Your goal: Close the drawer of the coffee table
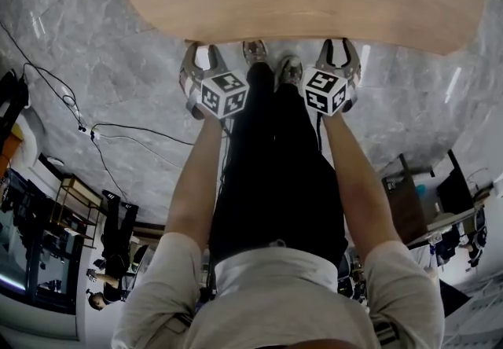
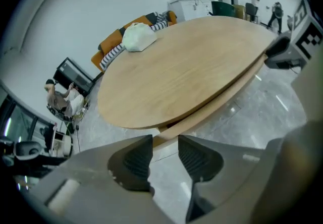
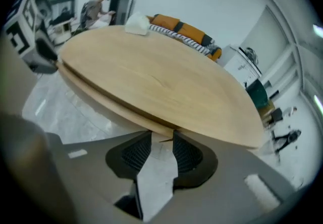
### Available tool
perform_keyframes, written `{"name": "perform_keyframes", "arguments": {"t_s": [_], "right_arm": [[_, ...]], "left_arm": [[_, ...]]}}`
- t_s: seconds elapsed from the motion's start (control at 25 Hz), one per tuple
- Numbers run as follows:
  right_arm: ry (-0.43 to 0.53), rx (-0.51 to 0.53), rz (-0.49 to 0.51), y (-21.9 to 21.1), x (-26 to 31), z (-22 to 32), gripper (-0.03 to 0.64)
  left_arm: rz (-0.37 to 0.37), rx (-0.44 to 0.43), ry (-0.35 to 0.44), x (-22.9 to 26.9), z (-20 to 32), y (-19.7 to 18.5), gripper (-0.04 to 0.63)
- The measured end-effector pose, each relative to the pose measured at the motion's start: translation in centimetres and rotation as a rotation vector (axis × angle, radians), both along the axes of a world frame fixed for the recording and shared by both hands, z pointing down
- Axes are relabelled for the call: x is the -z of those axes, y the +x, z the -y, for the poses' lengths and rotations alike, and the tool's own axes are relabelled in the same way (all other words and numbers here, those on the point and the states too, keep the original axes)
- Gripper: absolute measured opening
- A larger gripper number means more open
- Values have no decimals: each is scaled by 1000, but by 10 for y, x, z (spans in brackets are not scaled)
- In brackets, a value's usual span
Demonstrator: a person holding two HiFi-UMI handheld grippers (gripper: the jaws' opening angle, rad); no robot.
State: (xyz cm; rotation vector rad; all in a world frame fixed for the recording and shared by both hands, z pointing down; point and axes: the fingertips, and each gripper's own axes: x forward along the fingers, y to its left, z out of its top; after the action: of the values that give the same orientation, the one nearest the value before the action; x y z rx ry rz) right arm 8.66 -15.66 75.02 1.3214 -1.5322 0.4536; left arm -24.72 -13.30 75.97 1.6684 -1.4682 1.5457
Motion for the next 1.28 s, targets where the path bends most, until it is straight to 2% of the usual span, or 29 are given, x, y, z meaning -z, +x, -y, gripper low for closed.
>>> {"name": "perform_keyframes", "arguments": {"t_s": [0.08, 0.16, 0.24, 0.4, 0.52, 0.56, 0.6, 0.68, 0.8, 0.92, 1.04, 1.16, 1.28], "right_arm": [[29, -127, 108, 3, 0, 3, 140], [48, -199, 160, 4, 2, 5, 140], [53, -224, 171, 3, 3, 7, 138], [48, -247, 181, 5, 2, 7, 140], [46, -249, 201, 7, 3, 4, 135], [47, -245, 219, 6, 4, 2, 119], [49, -228, 245, 2, 8, 1, 10], [57, -150, 298, -16, 22, 0, 8], [83, -29, 365, -47, 54, 5, 8], [159, 69, 433, -70, 103, 18, 6], [258, 189, 436, -79, 164, 25, 6], [364, 257, 433, -77, 229, 39, 6], [470, 312, 414, -69, 294, 43, 6]], "left_arm": [[-39, 98, -5, 0, 1, 0, 178], [-63, 178, -8, 0, 3, 0, 181], [-70, 217, -5, 1, 5, -1, 181], [-76, 235, -8, 1, 6, 0, 183], [-98, 344, 25, 6, 0, -5, 174], [-104, 383, 45, 11, -3, -7, 131], [-113, 404, 63, 16, -5, -6, 96], [-156, 401, 85, 31, -10, 4, 21], [-253, 367, 126, 59, -11, 26, 21], [-346, 310, 222, 111, 2, 48, 21], [-413, 292, 321, 168, 8, 66, 21], [-466, 298, 404, 220, 15, 82, 21], [-470, 207, 455, 270, 21, 106, 21]]}}
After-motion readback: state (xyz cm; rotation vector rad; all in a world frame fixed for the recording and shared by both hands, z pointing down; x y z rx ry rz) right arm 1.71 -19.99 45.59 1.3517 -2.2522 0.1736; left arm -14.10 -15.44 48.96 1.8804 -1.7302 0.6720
